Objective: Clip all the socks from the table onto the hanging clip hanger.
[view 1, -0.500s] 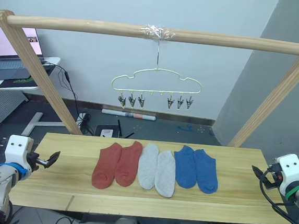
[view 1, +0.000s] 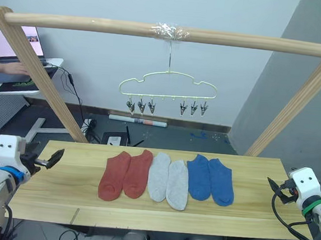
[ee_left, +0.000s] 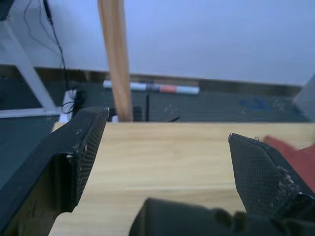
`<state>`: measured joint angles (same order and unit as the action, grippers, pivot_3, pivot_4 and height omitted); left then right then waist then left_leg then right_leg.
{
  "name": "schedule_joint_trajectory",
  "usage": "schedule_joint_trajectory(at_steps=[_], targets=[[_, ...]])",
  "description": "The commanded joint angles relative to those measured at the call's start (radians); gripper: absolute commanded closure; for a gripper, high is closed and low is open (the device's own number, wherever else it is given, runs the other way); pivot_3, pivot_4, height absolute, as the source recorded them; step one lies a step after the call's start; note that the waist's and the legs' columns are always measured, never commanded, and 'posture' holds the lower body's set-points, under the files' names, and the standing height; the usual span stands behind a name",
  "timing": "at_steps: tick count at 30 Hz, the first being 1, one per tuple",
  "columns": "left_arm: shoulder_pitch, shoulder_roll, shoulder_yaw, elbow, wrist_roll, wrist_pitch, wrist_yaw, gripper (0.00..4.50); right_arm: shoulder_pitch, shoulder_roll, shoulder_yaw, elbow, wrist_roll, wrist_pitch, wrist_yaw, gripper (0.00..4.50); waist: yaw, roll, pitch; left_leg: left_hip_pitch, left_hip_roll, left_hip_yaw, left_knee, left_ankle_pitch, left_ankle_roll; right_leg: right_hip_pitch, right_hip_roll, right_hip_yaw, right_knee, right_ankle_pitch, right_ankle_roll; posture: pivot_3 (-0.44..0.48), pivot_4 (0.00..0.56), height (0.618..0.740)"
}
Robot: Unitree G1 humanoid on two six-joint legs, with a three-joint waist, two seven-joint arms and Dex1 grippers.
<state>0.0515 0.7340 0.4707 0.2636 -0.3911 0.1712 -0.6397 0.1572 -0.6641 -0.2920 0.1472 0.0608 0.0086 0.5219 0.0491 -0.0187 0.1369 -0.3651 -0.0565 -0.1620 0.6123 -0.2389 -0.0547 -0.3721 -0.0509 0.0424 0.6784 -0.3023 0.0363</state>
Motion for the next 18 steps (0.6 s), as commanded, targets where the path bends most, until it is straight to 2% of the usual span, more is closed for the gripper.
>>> schedule_joint_trajectory(at_steps=[1,5,10,14,17,18], targets=[[0.019,-0.016,0.051,-0.229,-0.088,0.111,0.042,0.06,-0.018,0.02,-0.003,-0.101,0.04,0.019,0.003,0.0,-0.001,-0.001,0.015,0.0,0.0,-0.001,0.0,0.0,0.0,0.0,0.0,0.0,0.0,0.0,0.0,0.147,0.171,0.74],[0.035,-0.064,0.004,-0.445,-0.105,0.209,0.112,0.06,-0.028,0.08,0.023,-0.196,0.081,0.058,0.006,0.0,-0.001,-0.004,0.044,-0.002,0.0,-0.002,0.0,0.0,0.0,-0.001,-0.001,0.0,0.0,0.001,0.003,0.148,0.199,0.74],[-0.066,-0.166,-0.079,-0.626,-0.132,0.32,0.246,0.06,-0.067,0.125,0.091,-0.338,0.126,0.139,0.026,0.0,0.001,-0.005,0.075,-0.005,-0.001,-0.003,0.0,0.0,0.0,-0.003,-0.002,0.0,-0.001,0.001,0.004,0.13,0.239,0.74],[-0.141,-0.249,-0.151,-0.685,-0.125,0.357,0.313,0.91,-0.105,0.134,0.158,-0.495,0.205,0.226,0.076,0.0,-0.003,-0.006,0.085,-0.018,-0.002,-0.002,0.002,0.0,-0.001,-0.015,-0.002,-0.001,0.0,0.005,0.002,0.105,0.262,0.74],[-0.184,-0.275,-0.189,-0.688,-0.1,0.372,0.343,1.76,-0.141,0.139,0.204,-0.584,0.242,0.282,0.089,0.0,-0.009,-0.01,0.099,-0.018,-0.001,-0.001,0.001,0.0,-0.001,-0.016,-0.002,-0.001,0.0,0.005,0.002,0.092,0.278,0.74],[-0.198,-0.279,-0.207,-0.681,-0.076,0.355,0.348,1.76,-0.165,0.142,0.222,-0.612,0.255,0.3,0.093,0.0,-0.013,-0.011,0.104,-0.018,-0.001,-0.001,0.001,0.0,-0.001,-0.016,-0.002,-0.002,0.0,0.005,0.002,0.085,0.283,0.74]])
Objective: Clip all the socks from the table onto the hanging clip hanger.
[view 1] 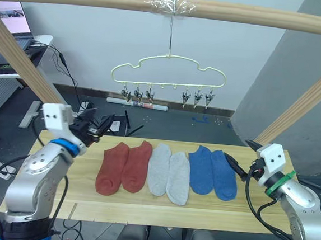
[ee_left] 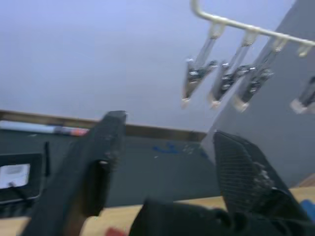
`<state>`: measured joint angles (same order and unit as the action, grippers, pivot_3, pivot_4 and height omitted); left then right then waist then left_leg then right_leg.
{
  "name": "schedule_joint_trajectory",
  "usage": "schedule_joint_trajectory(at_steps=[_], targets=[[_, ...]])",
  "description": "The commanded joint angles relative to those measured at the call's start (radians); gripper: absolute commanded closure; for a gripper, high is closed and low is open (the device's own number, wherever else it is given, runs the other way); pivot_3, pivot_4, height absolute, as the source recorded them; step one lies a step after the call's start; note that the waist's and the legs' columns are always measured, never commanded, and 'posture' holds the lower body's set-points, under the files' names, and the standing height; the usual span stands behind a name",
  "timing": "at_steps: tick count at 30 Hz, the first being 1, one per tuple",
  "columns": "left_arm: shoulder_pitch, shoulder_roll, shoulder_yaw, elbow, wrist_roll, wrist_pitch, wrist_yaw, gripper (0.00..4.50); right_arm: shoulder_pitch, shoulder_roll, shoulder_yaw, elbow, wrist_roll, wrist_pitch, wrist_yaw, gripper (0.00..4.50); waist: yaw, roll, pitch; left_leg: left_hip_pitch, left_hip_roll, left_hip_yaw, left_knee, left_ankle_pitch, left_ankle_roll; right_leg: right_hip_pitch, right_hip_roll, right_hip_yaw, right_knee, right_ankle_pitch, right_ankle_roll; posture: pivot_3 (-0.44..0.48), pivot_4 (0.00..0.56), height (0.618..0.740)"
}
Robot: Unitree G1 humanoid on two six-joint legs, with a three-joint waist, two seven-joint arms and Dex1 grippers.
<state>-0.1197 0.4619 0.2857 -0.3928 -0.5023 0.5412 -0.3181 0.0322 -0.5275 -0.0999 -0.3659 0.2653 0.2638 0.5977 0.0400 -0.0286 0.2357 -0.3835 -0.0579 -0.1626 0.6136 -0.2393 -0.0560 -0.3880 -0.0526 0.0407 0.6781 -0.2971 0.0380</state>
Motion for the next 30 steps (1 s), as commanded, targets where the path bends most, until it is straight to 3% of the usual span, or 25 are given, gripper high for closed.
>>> schedule_joint_trajectory(at_steps=[1,10,22,30], targets=[[-0.044,-0.015,-0.038,-0.015,0.057,-0.028,0.039,1.76,-0.069,0.01,0.049,-0.123,0.065,0.06,0.023,0.0,-0.009,-0.002,0.011,-0.001,0.0,0.0,0.0,0.0,0.0,0.0,0.0,0.0,0.0,0.0,0.0,0.08,0.286,0.74],[-0.133,-0.057,-0.077,0.051,0.12,-0.128,0.035,1.76,-0.29,0.072,0.173,-0.201,0.16,0.153,0.049,0.0,-0.021,-0.008,0.045,-0.001,0.0,0.001,0.0,0.0,0.0,-0.001,0.0,-0.003,-0.001,0.0,0.001,0.048,0.315,0.74],[-0.186,-0.072,-0.057,0.095,0.138,-0.146,0.043,1.76,-0.396,0.127,0.227,-0.194,0.193,0.181,0.049,0.0,-0.025,-0.008,0.051,-0.007,-0.001,0.0,0.0,0.002,-0.004,-0.005,0.0,-0.004,-0.003,0.001,0.001,0.057,0.319,0.74],[-0.255,-0.081,-0.061,0.183,0.143,-0.178,0.032,1.76,-0.446,0.156,0.232,-0.194,0.214,0.21,0.035,0.0,-0.036,-0.009,0.055,-0.018,-0.001,0.0,0.007,0.002,-0.004,-0.017,0.0,-0.004,0.003,0.002,0.002,0.051,0.327,0.74]])
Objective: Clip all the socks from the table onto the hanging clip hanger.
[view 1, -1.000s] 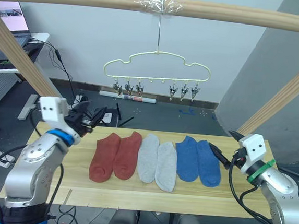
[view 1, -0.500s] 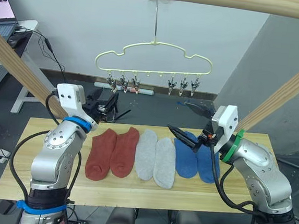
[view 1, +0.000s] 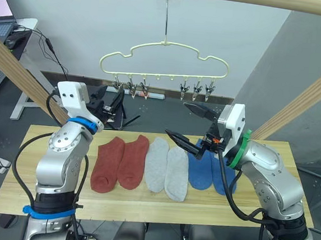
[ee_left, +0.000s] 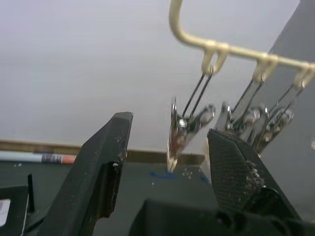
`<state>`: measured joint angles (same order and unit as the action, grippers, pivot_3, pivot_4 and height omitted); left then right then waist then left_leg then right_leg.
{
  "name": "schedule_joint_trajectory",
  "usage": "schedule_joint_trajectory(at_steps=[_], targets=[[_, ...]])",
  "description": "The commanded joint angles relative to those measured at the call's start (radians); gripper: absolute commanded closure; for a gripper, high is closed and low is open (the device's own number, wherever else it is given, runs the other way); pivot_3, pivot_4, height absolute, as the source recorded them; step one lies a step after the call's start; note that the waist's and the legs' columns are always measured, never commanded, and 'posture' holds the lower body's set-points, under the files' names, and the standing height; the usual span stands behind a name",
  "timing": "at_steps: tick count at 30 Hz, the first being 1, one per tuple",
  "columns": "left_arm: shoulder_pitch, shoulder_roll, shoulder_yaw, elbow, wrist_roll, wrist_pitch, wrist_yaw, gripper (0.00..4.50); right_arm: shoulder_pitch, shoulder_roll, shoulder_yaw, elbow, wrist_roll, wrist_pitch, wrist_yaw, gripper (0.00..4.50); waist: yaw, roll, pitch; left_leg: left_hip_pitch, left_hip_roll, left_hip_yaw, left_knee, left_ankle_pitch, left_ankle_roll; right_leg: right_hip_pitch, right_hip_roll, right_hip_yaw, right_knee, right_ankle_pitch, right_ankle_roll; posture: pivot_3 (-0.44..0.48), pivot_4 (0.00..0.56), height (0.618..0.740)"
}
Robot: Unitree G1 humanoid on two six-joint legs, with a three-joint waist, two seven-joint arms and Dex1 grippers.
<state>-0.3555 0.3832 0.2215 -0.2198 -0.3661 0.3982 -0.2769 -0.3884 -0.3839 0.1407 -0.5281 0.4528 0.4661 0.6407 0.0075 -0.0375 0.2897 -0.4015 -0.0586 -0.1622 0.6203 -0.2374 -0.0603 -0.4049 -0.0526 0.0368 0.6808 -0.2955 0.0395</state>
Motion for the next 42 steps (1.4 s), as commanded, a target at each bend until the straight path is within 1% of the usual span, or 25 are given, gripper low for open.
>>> schedule_joint_trajectory(at_steps=[1,6,14,23,24,25,26,27,29,30,31,33,37,42], targets=[[-0.028,-0.005,-0.001,0.021,0.008,-0.041,-0.012,1.76,-0.033,0.013,-0.008,-0.033,0.031,0.011,-0.004,0.0,-0.005,0.0,0.001,0.0,0.0,0.0,0.001,0.0,0.0,0.0,0.0,0.001,0.0,0.001,0.001,0.051,0.327,0.74],[-0.052,-0.011,-0.009,0.052,0.013,-0.06,-0.027,1.76,-0.057,0.013,-0.006,-0.034,0.045,0.024,0.004,0.0,-0.01,-0.001,0.008,-0.001,0.0,0.0,0.004,0.0,0.0,0.0,0.0,0.002,0.0,0.002,0.002,0.037,0.329,0.74],[-0.087,-0.005,0.01,0.065,0.011,-0.062,-0.02,1.76,-0.068,0.008,-0.009,-0.033,0.058,0.039,0.003,0.0,-0.011,-0.002,0.013,-0.001,0.0,0.0,0.004,0.0,0.0,0.0,0.0,0.002,-0.001,0.002,0.002,0.037,0.329,0.74],[-0.085,-0.006,0.003,0.06,0.026,-0.083,-0.026,1.76,-0.071,0.014,-0.01,-0.028,0.059,0.047,-0.006,0.0,-0.011,-0.002,0.014,-0.001,0.0,0.0,0.004,0.0,0.0,0.0,0.0,0.002,0.0,0.002,0.002,0.04,0.33,0.74],[-0.082,-0.006,0.001,0.058,0.028,-0.089,-0.028,2.1,-0.069,0.015,-0.011,-0.028,0.058,0.048,-0.009,0.0,-0.011,-0.002,0.014,-0.001,0.0,0.0,0.004,0.0,0.0,0.0,0.0,0.002,-0.001,0.002,0.002,0.04,0.329,0.74],[-0.081,-0.006,0.0,0.057,0.03,-0.092,-0.028,2.1,-0.067,0.016,-0.012,-0.028,0.058,0.048,-0.011,0.0,-0.011,-0.001,0.014,-0.001,0.0,0.0,0.004,0.0,0.0,0.0,0.0,0.002,-0.001,0.002,0.002,0.04,0.329,0.74],[-0.085,-0.007,-0.001,0.057,0.027,-0.093,-0.031,2.59,-0.063,0.017,-0.013,-0.031,0.06,0.053,-0.017,0.0,-0.011,-0.001,0.014,-0.001,0.0,0.0,0.004,0.0,0.0,0.0,0.0,0.002,0.0,0.002,0.002,0.037,0.328,0.74],[-0.091,-0.008,-0.004,0.056,0.024,-0.094,-0.034,2.9,-0.053,0.023,-0.019,-0.038,0.065,0.066,-0.034,0.0,-0.011,-0.001,0.014,-0.001,0.0,0.0,0.004,0.0,0.0,0.0,0.0,0.002,0.0,0.002,0.002,0.036,0.323,0.74],[-0.094,-0.012,-0.003,0.053,0.014,-0.09,-0.038,3.77,-0.037,0.028,-0.022,-0.055,0.069,0.082,-0.057,0.0,-0.011,-0.001,0.014,-0.001,0.0,0.0,0.004,0.0,0.0,-0.001,0.0,0.002,-0.001,0.002,0.002,0.032,0.323,0.74],[-0.092,-0.012,-0.003,0.05,0.012,-0.088,-0.037,4.13,-0.038,0.027,-0.023,-0.054,0.069,0.083,-0.057,0.0,-0.011,-0.001,0.014,-0.001,0.0,0.0,0.004,0.0,0.0,-0.001,0.0,0.002,-0.001,0.002,0.002,0.032,0.322,0.74],[-0.092,-0.011,-0.002,0.047,0.011,-0.085,-0.038,4.34,-0.041,0.025,-0.024,-0.052,0.068,0.082,-0.055,0.0,-0.011,-0.001,0.014,-0.001,0.0,0.0,0.004,0.0,0.0,-0.001,0.0,0.002,-0.001,0.002,0.002,0.038,0.324,0.74],[-0.088,0.0,-0.015,0.041,0.003,-0.059,-0.057,4.49,-0.039,0.013,-0.021,-0.044,0.051,0.078,-0.051,0.0,-0.011,-0.002,0.015,-0.001,0.0,0.0,0.004,0.0,0.0,-0.001,0.0,0.002,0.0,0.002,0.002,0.035,0.322,0.74],[-0.076,0.05,-0.027,0.034,-0.026,0.054,-0.102,4.49,0.113,-0.068,-0.01,-0.036,-0.076,0.098,-0.116,0.0,-0.009,-0.002,0.015,-0.001,0.0,0.0,0.004,0.0,0.0,-0.001,0.0,0.001,-0.001,0.002,0.002,0.049,0.313,0.74],[-0.099,0.086,0.0,0.036,-0.084,0.136,-0.132,4.49,0.263,-0.08,-0.034,0.045,-0.178,0.078,-0.208,0.0,-0.015,-0.002,0.015,-0.001,0.0,0.0,0.004,0.0,0.0,-0.001,0.0,0.003,0.0,0.002,0.002,0.057,0.298,0.74]])
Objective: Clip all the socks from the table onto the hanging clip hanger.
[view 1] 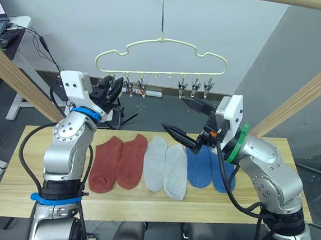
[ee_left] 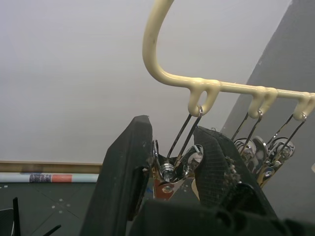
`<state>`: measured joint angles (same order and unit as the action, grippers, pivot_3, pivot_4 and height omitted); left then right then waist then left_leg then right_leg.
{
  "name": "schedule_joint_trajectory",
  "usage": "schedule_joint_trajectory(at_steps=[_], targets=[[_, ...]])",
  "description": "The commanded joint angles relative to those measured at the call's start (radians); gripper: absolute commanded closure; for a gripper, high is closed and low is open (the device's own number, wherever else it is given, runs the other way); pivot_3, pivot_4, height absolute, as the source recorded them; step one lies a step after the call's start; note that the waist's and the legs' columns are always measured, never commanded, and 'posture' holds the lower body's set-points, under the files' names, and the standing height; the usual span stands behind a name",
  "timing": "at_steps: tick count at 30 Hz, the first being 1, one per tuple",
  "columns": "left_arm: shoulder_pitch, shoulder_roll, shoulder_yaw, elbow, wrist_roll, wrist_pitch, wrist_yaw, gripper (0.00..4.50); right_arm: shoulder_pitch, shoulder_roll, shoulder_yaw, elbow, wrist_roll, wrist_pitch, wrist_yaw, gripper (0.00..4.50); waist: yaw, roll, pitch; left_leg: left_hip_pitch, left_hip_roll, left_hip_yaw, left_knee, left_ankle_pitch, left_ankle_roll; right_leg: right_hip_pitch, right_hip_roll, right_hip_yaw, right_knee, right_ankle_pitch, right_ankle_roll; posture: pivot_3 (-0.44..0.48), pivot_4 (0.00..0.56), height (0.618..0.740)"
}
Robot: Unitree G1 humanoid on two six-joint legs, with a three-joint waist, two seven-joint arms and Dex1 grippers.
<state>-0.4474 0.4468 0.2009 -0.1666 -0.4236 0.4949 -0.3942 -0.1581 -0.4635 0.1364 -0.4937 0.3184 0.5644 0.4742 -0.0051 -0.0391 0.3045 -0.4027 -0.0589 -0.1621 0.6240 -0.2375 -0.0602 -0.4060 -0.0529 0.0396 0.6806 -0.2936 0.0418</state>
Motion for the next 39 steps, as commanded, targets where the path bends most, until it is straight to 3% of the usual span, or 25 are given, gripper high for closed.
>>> schedule_joint_trajectory(at_steps=[1,7,15,24,37,39], targets=[[-0.012,0.026,0.025,-0.015,-0.034,0.051,-0.017,4.49,0.05,-0.001,-0.033,0.028,-0.057,-0.027,-0.05,0.0,-0.004,0.0,0.0,0.001,0.0,0.0,0.0,0.0,0.0,0.0,0.0,0.0,0.0,0.0,0.0,0.057,0.298,0.74],[-0.056,0.051,0.036,0.017,-0.068,0.098,-0.04,4.49,0.085,-0.011,-0.043,0.201,-0.151,-0.019,-0.104,0.0,-0.003,0.0,0.0,0.001,0.001,0.001,0.0,0.0,0.0,0.0,0.001,0.0,0.001,0.0,0.001,0.046,0.283,0.74],[-0.081,0.054,0.028,0.044,-0.062,0.091,-0.058,4.49,-0.014,0.065,-0.068,0.482,-0.204,-0.048,-0.156,0.0,-0.005,0.0,0.0,0.0,0.001,0.002,0.001,0.0,-0.001,0.0,0.001,0.0,0.0,0.001,0.001,0.047,0.269,0.74],[-0.085,0.059,0.021,0.045,-0.047,0.083,-0.068,4.49,-0.032,0.07,-0.082,0.629,-0.191,-0.023,-0.084,0.0,-0.001,-0.001,-0.002,0.0,0.0,0.002,0.002,0.0,-0.001,0.001,0.001,0.0,0.0,0.001,0.001,0.087,0.255,0.74],[-0.068,0.063,0.03,0.032,-0.049,0.09,-0.064,4.49,-0.001,0.033,-0.06,0.676,-0.251,-0.113,-0.041,4.47,0.005,-0.009,-0.013,0.001,0.0,0.002,0.005,0.001,-0.001,0.002,0.001,0.0,0.001,0.005,0.001,0.106,0.238,0.74],[-0.066,0.063,0.028,0.032,-0.059,0.108,-0.069,4.49,0.011,0.012,-0.058,0.665,-0.266,-0.155,-0.031,4.47,0.007,-0.008,-0.016,0.001,0.0,0.002,0.005,0.001,-0.001,0.002,0.001,0.0,0.001,0.005,0.001,0.109,0.227,0.74]])
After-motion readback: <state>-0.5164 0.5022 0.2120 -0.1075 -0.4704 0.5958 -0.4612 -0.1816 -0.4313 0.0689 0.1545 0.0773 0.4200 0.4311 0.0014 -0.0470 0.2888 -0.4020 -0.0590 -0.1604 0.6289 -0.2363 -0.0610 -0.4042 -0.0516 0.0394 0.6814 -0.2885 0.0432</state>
